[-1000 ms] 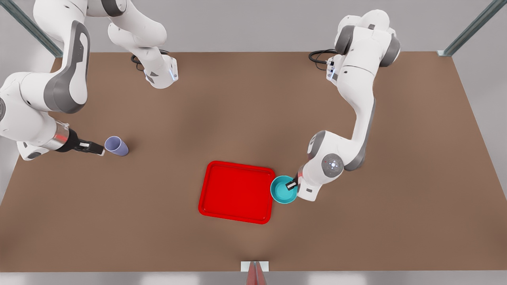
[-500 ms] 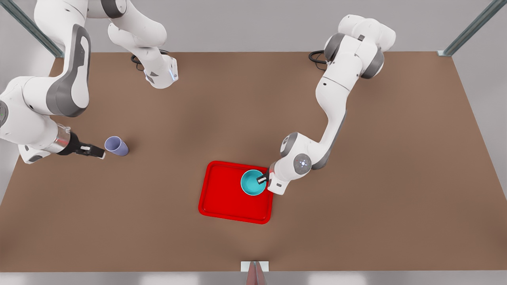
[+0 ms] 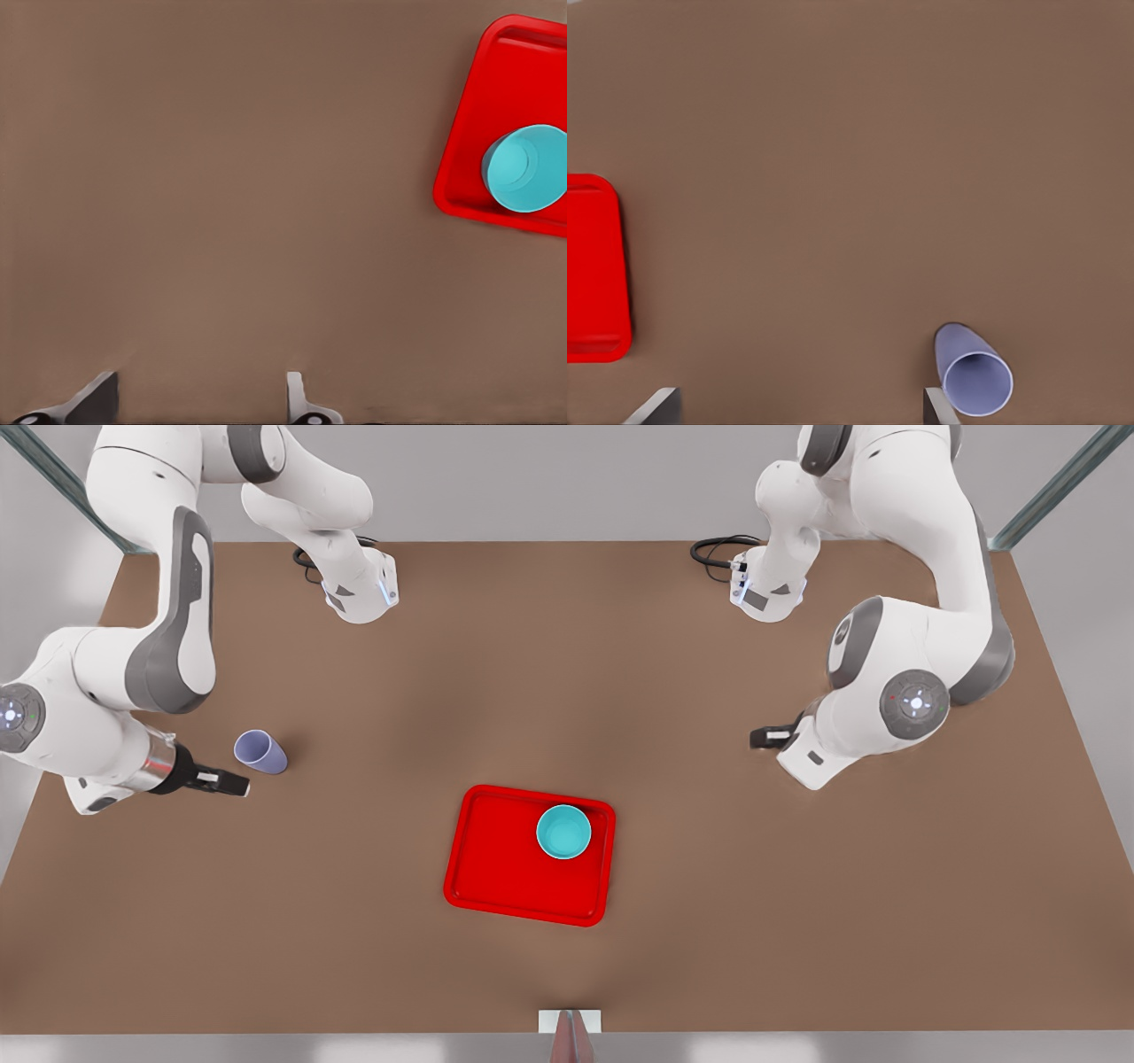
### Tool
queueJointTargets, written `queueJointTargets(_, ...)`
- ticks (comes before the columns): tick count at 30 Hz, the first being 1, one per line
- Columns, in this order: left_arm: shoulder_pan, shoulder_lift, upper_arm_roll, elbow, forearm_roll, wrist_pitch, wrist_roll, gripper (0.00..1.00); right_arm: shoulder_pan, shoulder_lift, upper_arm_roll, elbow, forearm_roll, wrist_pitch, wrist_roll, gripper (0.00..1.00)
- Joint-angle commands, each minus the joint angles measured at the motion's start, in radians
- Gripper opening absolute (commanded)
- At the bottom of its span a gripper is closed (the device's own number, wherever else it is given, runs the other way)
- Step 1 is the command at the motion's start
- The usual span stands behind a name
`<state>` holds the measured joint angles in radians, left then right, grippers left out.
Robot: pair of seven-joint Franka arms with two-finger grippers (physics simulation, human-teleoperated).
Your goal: Place the bowl on the tray with the left arm and the cup on the tray with the right arm
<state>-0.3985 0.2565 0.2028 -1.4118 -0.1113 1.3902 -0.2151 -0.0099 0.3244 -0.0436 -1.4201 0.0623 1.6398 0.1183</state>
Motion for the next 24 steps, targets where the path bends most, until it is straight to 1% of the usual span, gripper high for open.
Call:
queueJointTargets(1,0.0,-0.025,0.012,-0.027,0.036,0.007,0.025,1.0,0.001,0.004,0.002,0.001,-0.001,0.0,0.0,1.0)
queueJointTargets(2,0.0,-0.08,0.04,-0.087,0.081,0.035,0.089,1.0,0.024,-0.011,0.005,-0.023,-0.006,0.006,0.003,1.0)
queueJointTargets(4,0.013,-0.108,0.037,-0.087,0.111,0.03,0.089,1.0,0.045,-0.133,0.007,-0.204,-0.006,0.078,0.003,1.0)
queueJointTargets(5,0.199,-0.123,-0.144,-0.088,0.111,0.036,0.086,1.0,0.047,-0.166,0.007,-0.259,-0.006,0.09,0.001,1.0)
queueJointTargets(6,0.374,-0.152,-0.329,-0.122,0.131,0.055,0.085,1.0,0.047,-0.189,0.007,-0.306,-0.006,0.112,0.0,1.0)
queueJointTargets(8,0.36,-0.164,-0.327,-0.138,0.133,0.064,0.076,1.0,0.044,-0.191,0.005,-0.367,-0.006,0.143,0.0,1.0)
queueJointTargets(9,0.334,-0.169,-0.297,-0.141,0.133,0.064,0.076,1.0,0.033,-0.203,0.002,-0.413,-0.006,0.163,-0.002,1.0)
queueJointTargets(10,0.285,-0.169,-0.232,-0.139,0.133,0.064,0.077,1.0,0.024,-0.208,-0.005,-0.448,-0.006,0.161,-0.025,1.0)
queueJointTargets(11,0.285,-0.161,-0.232,-0.138,0.133,0.062,0.077,1.0,-0.004,-0.208,-0.007,-0.487,-0.006,0.164,-0.028,1.0)
queueJointTargets(14,0.285,-0.157,-0.232,-0.136,0.125,0.056,0.076,1.0,-0.013,-0.231,-0.007,-0.548,-0.006,0.178,-0.045,1.0)
queueJointTargets(15,0.285,-0.151,-0.23,-0.139,0.125,0.058,0.08,1.0,-0.016,-0.275,-0.007,-0.629,-0.006,0.23,-0.049,1.0)
queueJointTargets(16,0.285,-0.146,-0.233,-0.141,0.122,0.056,0.088,1.0,-0.041,-0.288,-0.01,-0.674,-0.006,0.27,-0.068,1.0)
queueJointTargets(17,0.283,-0.151,-0.238,-0.141,0.122,0.056,0.088,1.0,-0.085,-0.262,-0.012,-0.665,-0.001,0.285,-0.123,1.0)
queueJointTargets(21,0.283,-0.151,-0.238,-0.142,0.12,0.053,0.088,1.0,-0.113,-0.225,-0.013,-0.626,0.001,0.298,-0.169,1.0)
queueJointTargets(24,0.283,-0.157,-0.238,-0.15,0.121,0.049,0.088,1.0,-0.113,-0.222,-0.013,-0.632,0.001,0.298,-0.178,1.0)
